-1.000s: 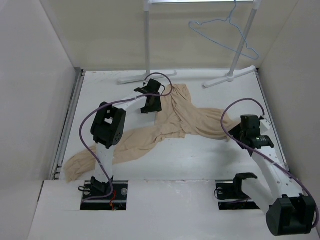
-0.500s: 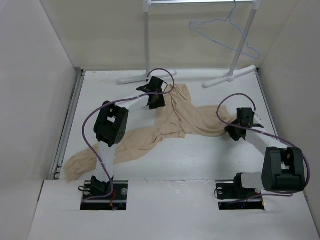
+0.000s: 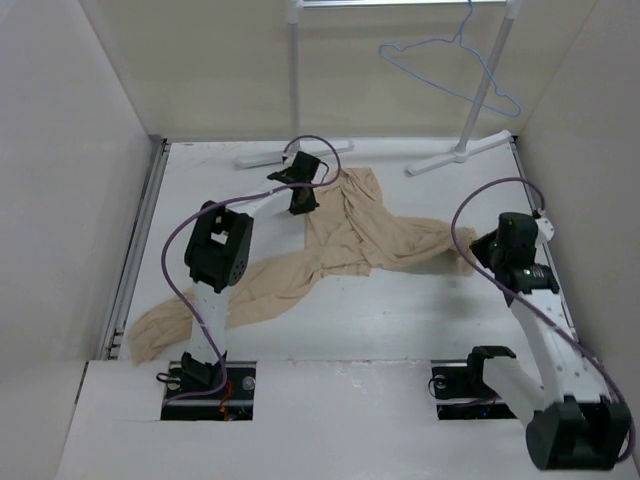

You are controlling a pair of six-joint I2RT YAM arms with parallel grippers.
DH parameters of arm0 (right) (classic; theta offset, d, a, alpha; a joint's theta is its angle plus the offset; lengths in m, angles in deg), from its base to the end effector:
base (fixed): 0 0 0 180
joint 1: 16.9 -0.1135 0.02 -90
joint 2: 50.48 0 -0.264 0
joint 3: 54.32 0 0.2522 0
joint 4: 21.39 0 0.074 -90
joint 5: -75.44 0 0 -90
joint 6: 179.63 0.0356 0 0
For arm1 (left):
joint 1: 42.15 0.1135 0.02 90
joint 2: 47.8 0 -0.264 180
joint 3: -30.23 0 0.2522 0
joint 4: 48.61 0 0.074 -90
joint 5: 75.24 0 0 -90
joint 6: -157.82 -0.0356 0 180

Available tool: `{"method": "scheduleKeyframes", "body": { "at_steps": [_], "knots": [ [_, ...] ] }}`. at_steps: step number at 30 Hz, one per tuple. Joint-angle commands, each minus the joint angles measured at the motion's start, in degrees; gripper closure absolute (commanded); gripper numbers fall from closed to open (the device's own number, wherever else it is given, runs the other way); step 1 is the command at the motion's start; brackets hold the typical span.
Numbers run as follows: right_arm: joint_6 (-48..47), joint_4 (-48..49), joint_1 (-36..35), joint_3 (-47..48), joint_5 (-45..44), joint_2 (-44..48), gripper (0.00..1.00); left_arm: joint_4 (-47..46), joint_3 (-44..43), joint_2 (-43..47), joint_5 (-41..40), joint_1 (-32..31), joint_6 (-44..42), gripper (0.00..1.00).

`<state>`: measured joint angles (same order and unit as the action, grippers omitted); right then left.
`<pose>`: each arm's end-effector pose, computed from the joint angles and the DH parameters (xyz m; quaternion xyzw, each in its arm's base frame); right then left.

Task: Place the trousers on the hanger
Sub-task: Fold the trousers

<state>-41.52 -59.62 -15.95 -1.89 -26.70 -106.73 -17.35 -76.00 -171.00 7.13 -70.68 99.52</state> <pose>0.2056 -0.0109 0.2433 0.4163 0.8088 0.0731 0.4090 0.4227 -0.2244 0.1793 -0.0495 0.9312 -0.1247 0.3389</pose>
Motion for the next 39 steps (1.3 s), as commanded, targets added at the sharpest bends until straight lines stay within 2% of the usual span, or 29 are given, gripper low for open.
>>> {"method": "scheduleKeyframes", "body": {
  "at_steps": [1,6,12,17,20,24,26,27,28,29,31,33,35,37,39],
  "knots": [
    [-1.53,-11.28,-0.55,4.74,-1.93,11.48,0.96,0.08,1.66,11.64,-10.36,6.68,-1.12,1.0],
    [-2.15,-22.45,1.82,11.75,0.97,23.36,0.97,1.22,1.51,25.0,-21.97,15.65,-1.64,1.0],
    [-2.33,-26.69,2.17,19.59,5.55,26.89,0.97,1.67,-6.22,30.38,-30.49,19.52,-6.82,0.97],
    [-1.89,-16.69,3.14,17.92,7.04,19.71,0.97,2.1,-19.47,19.78,-31.39,21.72,-14.55,0.95],
    [-1.27,-11.85,3.31,21.87,5.91,12.85,0.97,3.33,-27.83,12.92,-29.11,23.04,-17.11,0.92],
    [-0.83,-6.66,5.85,28.72,1.86,-0.49,0.97,1.31,-28.21,10.43,-26.73,22.96,-16.94,0.74],
    [0.3,-4.9,7.61,32.06,1.51,-7.7,0.97,1.4,-27.25,10.52,-26.37,21.38,-17.38,0.53],
    [0.83,-3.41,8.32,32.86,0.29,-11.3,0.97,1.75,-26.02,11.3,-26.29,20.5,-17.55,0.38],
    [1.19,-2.61,8.67,33.48,-0.25,-14.56,0.97,2.01,-24.79,12.27,-26.2,19.88,-17.55,0.31],
    [1.62,-2.25,8.85,33.83,-0.43,-17.29,0.94,2.1,-22.08,14.19,-26.29,18.92,-17.29,0.27],
    [1.8,-0.85,9.03,33.57,-0.78,-20.64,0.83,1.49,-13.58,19.81,-26.81,16.2,-16.94,0.27],
    [1.1,0.03,9.29,32.87,-0.08,-22.94,0.51,0.88,-3.02,26.67,-27.95,13.3,-15.36,0.28],
    [0.23,0.38,9.47,30.77,0.45,-21.37,0.35,0.61,7.34,33.78,-29.88,10.75,-13.08,0.28],
    [-0.56,2.05,9.2,26.47,-0.16,-17.16,0.27,2.53,15.87,40.02,-30.15,9.77,-10.01,0.28],
    [-0.48,3.28,7.54,21.38,-0.77,-12.77,0.24,6.3,22.3,45.13,-30.24,10.47,-6.15,0.28]
  ]
}}
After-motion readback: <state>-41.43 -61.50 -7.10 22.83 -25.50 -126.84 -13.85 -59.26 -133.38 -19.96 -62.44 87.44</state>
